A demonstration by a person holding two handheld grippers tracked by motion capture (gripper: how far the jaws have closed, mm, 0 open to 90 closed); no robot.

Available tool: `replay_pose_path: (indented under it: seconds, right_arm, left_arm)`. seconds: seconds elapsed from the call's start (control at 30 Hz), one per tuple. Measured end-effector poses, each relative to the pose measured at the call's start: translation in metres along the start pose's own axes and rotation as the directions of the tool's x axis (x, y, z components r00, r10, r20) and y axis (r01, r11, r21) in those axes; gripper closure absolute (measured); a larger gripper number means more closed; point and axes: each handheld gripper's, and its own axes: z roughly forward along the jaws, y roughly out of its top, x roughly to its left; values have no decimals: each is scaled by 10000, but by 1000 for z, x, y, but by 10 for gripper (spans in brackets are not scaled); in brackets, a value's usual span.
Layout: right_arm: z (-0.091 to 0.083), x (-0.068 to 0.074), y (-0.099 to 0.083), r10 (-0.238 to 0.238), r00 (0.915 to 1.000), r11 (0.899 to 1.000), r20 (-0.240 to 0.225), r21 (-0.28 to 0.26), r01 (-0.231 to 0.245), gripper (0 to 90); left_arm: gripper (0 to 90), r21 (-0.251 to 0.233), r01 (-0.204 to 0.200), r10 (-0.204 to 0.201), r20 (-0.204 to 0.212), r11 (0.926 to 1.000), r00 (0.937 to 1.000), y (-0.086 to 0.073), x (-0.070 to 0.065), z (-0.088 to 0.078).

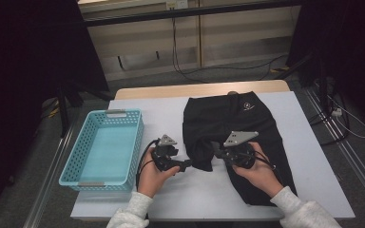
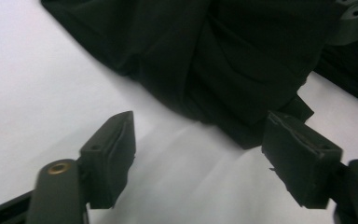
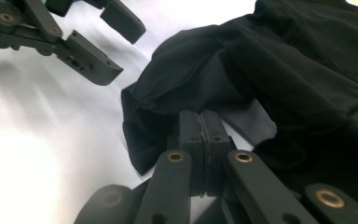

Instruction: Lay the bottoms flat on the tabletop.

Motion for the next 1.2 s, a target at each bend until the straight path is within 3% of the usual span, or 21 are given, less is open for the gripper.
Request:
replay_pose_path:
  seconds: [0.2,0.53,0.8,0.93,1.2]
  right_arm:
    - [-9,-6,-6,194,9995,9998,233,-54,-193,900]
    - [-15,-9,-13,225,9992,9997,331,89,-228,900]
    - [-13,-5,-15,42,9997,9997,258,256,-48,900]
    - [-12,-4,-15,-174,9994,9995,286,269,166,900]
    - [-11,-2,-16,-288,9994,9992,194,286,282,900]
  left_arm:
    - [338,41,-95,95,-17,9999,10000,2,-1,9]
    - [513,277,192,-192,12,9994,9998,5,-2,18]
    - [520,-187,355,-362,-362,9992,9987,7,4,12]
    - [538,-291,484,-493,-278,9984,9984,8,11,10]
    - [593,-217,434,-441,-294,9988,9986,11,12,17]
